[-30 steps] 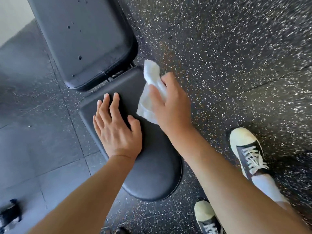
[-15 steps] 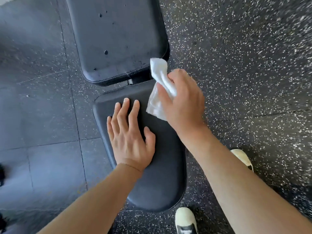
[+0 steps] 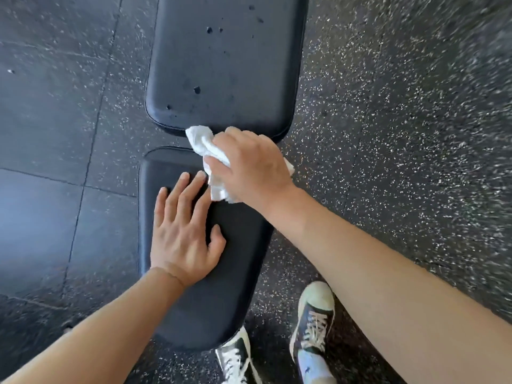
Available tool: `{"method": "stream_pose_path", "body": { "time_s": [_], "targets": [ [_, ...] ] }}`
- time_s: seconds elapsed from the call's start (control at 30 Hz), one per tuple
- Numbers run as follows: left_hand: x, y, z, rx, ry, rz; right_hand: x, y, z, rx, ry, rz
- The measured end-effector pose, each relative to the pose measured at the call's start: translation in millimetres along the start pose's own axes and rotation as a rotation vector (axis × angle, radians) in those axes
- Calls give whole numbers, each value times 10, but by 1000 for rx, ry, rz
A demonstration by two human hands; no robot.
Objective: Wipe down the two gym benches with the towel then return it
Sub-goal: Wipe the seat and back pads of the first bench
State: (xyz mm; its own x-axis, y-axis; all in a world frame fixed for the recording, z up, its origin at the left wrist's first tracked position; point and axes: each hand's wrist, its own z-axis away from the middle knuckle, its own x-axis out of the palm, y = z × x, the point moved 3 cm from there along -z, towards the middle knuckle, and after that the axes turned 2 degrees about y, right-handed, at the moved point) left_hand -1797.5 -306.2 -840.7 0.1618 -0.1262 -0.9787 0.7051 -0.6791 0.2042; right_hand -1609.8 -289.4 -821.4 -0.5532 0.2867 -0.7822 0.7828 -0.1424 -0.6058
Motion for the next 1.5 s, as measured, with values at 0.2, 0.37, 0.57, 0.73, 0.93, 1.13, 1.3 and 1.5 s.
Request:
{"method": "stream_pose_path", "body": {
  "time_s": [0.2, 0.37, 0.57, 0.73, 0.93, 1.13, 1.3, 1.5],
  "targets": [
    [-17, 8, 11, 6, 10, 21, -332, 381, 506, -65, -24, 67],
    [-10, -3, 19, 8, -7, 41, -357, 347, 530, -81, -83, 170],
    [4, -6, 20, 1, -23, 107, -82, 75, 137, -207, -157, 257],
    [-14, -30, 17, -26, -1, 168, 113, -100, -54, -300, -173, 304],
    [-96, -80, 8, -112, 50, 259, 255, -252, -202, -376, -215, 253],
    [-287, -79, 125, -588, 99, 296, 556, -664, -511, -422, -271, 169],
    [-382, -144, 11, -687, 85, 307, 510, -750, -559, -415, -372, 121],
    [-261, -96, -609, -883, -18, 177, -317, -89, -611, -467, -311, 134]
  ]
}}
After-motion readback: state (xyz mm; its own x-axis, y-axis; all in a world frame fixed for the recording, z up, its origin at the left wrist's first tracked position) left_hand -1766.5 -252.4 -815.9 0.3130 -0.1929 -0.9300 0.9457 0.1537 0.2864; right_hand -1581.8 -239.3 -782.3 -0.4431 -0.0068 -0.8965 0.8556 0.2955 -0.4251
